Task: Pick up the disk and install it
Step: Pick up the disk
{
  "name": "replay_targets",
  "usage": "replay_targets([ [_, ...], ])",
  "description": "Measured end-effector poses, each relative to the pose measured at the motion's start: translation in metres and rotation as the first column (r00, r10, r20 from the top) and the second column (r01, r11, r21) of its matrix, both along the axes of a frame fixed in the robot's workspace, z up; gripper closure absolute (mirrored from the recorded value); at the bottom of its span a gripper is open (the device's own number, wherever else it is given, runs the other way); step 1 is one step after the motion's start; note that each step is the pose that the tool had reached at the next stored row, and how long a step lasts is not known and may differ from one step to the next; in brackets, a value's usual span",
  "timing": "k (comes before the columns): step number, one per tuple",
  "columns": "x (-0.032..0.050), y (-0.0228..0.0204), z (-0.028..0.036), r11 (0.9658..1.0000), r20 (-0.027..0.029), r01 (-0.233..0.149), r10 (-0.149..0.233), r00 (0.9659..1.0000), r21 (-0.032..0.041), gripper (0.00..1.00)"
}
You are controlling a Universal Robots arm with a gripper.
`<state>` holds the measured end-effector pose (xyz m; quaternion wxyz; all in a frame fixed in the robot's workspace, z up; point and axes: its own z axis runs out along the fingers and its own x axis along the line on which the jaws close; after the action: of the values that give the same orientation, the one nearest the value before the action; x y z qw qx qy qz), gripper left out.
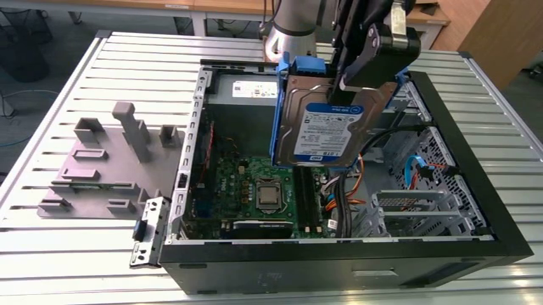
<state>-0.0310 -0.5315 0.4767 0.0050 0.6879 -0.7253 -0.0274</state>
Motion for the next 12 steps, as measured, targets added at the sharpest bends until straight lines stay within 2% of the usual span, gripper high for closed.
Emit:
replay_targets([
  [3,0.0024,0.0,-0.0001,1.0,0.0,0.0,0.0,1.0,0.0,0.65],
  [12,0.0026,-0.0006,0.0,1.0,0.0,0.0,0.0,1.0,0.0,0.65],
])
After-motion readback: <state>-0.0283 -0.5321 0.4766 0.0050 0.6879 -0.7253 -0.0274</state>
